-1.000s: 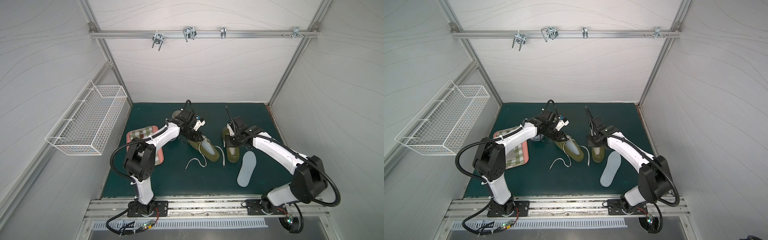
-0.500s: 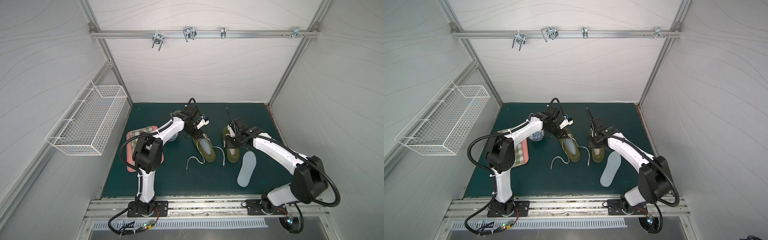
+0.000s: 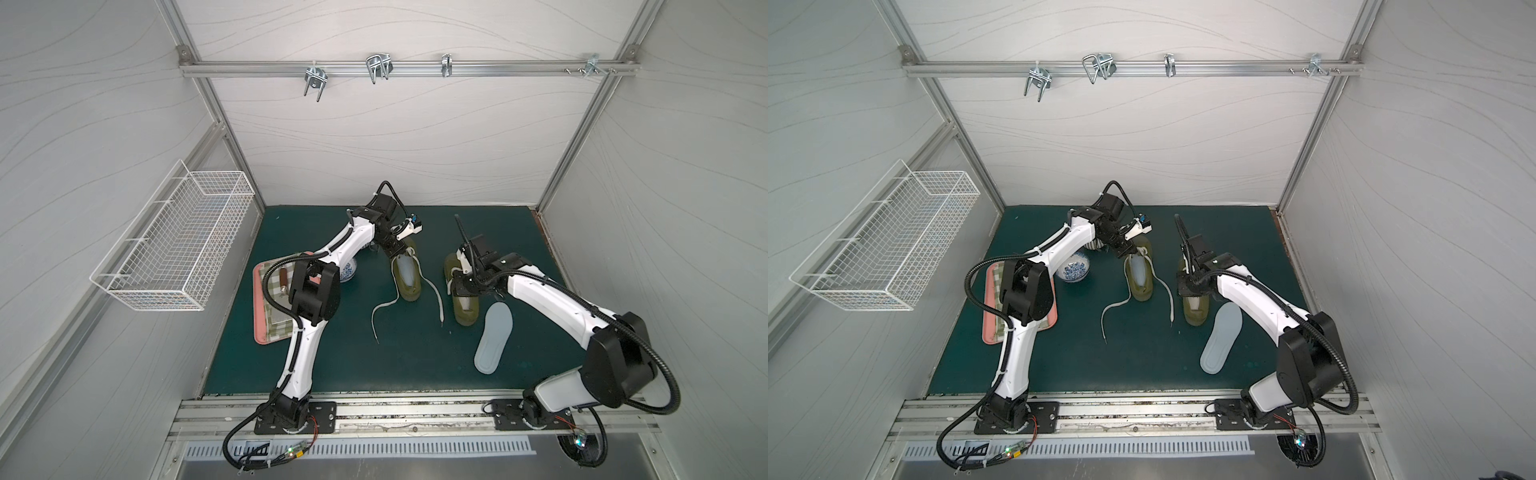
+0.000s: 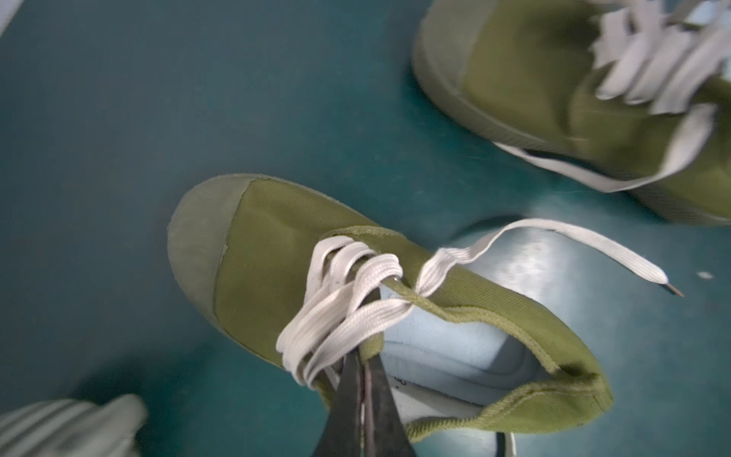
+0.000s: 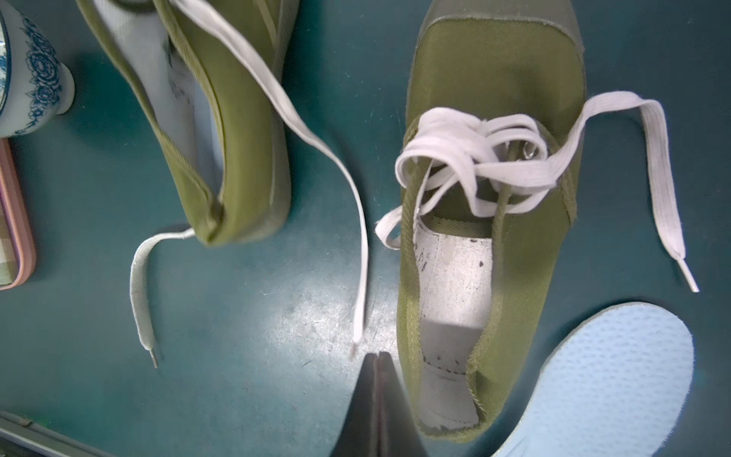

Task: Insert the insole into the shoe
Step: Place the shoe at the center of the board.

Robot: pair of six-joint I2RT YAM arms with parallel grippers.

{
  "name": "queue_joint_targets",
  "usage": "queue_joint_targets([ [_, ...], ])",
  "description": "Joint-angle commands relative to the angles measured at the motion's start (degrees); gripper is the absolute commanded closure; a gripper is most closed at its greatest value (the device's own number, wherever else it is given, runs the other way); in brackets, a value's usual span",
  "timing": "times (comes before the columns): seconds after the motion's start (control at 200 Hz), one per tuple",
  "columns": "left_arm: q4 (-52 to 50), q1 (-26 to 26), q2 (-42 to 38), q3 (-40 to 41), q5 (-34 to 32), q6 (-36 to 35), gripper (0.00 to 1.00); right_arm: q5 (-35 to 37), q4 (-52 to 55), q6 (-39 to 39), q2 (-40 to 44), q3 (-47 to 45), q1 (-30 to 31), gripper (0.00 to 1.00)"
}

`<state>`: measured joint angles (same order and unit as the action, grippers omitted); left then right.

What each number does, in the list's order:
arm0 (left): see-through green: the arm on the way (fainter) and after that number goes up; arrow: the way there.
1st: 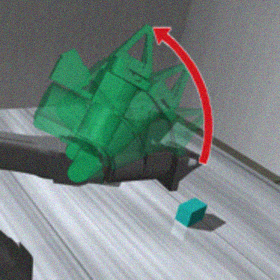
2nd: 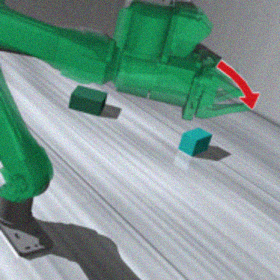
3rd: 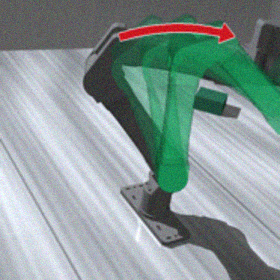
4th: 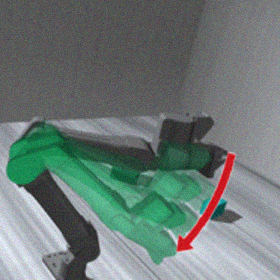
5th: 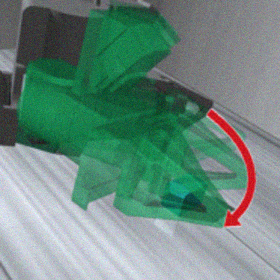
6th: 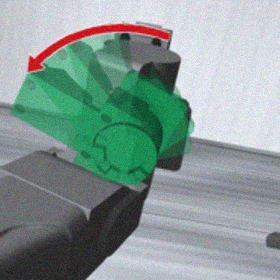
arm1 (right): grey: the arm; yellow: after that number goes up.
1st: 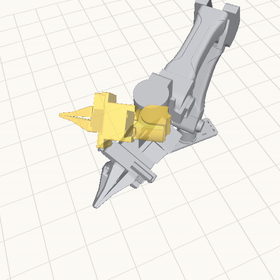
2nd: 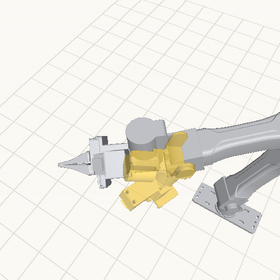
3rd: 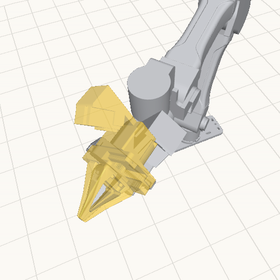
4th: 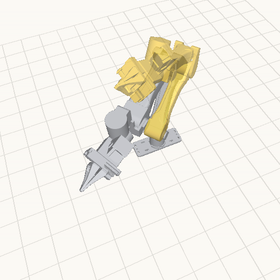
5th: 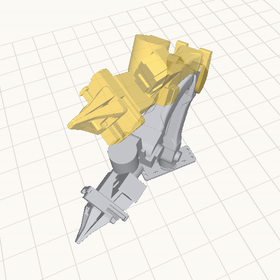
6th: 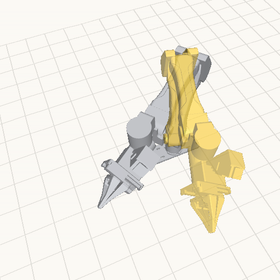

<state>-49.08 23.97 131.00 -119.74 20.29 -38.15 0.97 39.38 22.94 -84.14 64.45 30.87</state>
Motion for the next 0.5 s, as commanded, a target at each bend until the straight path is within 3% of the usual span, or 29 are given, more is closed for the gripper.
queue_joint_targets([
  [0.0,-0.6,-0.4,2.0,-4.2,-1.4,-6.0,1.00,-0.6,1.0,-0.9,1.9,0.2,-0.7,1.00],
  [0.195,2.4,-0.2,-0.9,1.0,1.2,-4.1,0.99,-0.9,1.0,-1.2,2.7,-0.2,-1.7,1.00],
  [0.495,7.5,1.8,-3.7,10.5,-0.4,-4.5,0.98,-1.5,0.7,-1.3,2.6,-0.8,-1.8,1.00],
])
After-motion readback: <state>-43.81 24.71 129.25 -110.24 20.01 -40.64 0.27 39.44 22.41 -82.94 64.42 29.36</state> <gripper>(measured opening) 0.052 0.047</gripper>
